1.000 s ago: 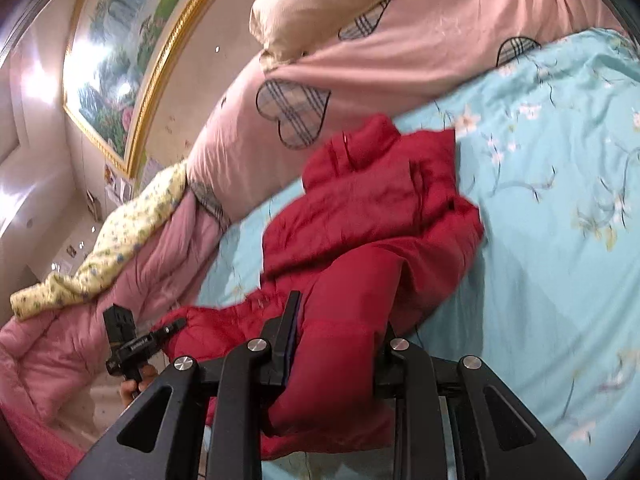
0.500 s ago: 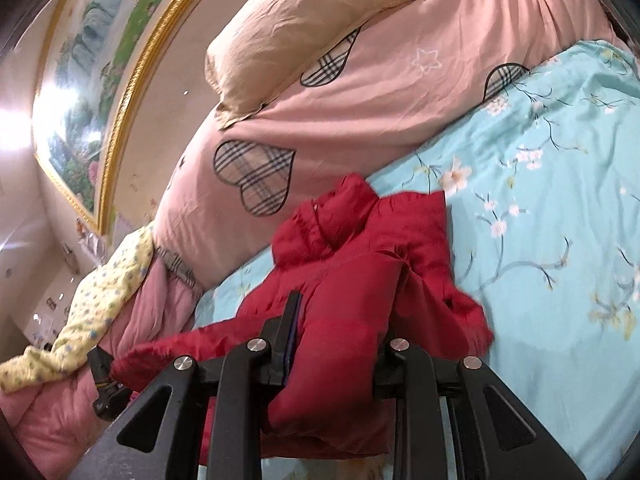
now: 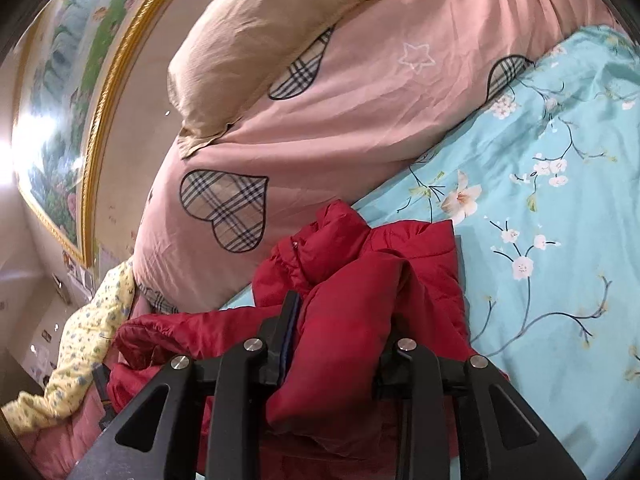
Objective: Fold large clothes
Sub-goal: 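Lift the hem with both grippers and fold it toward the hood, then lower the hem onto the jacket and open both grippers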
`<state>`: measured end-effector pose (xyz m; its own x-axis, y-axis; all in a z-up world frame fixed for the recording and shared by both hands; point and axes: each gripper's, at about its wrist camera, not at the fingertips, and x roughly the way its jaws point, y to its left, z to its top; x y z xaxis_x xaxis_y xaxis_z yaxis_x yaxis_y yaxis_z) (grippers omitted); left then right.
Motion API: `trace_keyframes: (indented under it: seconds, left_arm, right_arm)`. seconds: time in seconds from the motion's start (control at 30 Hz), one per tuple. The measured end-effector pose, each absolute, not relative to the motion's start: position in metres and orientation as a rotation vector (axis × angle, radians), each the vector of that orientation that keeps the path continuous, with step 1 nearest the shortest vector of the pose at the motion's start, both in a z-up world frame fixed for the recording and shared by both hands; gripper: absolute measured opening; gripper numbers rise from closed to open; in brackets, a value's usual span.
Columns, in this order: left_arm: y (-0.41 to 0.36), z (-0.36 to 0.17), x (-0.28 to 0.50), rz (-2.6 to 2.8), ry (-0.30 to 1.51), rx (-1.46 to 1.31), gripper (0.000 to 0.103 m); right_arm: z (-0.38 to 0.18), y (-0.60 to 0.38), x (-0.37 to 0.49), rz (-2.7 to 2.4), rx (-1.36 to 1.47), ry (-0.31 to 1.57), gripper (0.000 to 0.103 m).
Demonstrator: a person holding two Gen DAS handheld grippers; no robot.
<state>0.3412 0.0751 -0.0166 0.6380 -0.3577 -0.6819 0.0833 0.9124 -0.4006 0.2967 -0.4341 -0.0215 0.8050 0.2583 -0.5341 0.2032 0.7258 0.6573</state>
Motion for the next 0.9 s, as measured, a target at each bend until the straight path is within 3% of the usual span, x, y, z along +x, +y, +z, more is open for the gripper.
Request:
trace_keyframes:
  seconds: [0.6, 0.9]
  left_arm:
    - [0.043, -0.077, 0.469, -0.146, 0.919, -0.348, 0.023]
    - [0.036, -0.101, 0.49, -0.122, 0.942, -0.352, 0.025]
  right_arm:
    - [-0.076, -0.458, 0.399, -0.133, 0.71, 0.731, 0.03]
    - [-0.106, -0.463, 0.424, -0.174, 0.708, 0.73, 0.031]
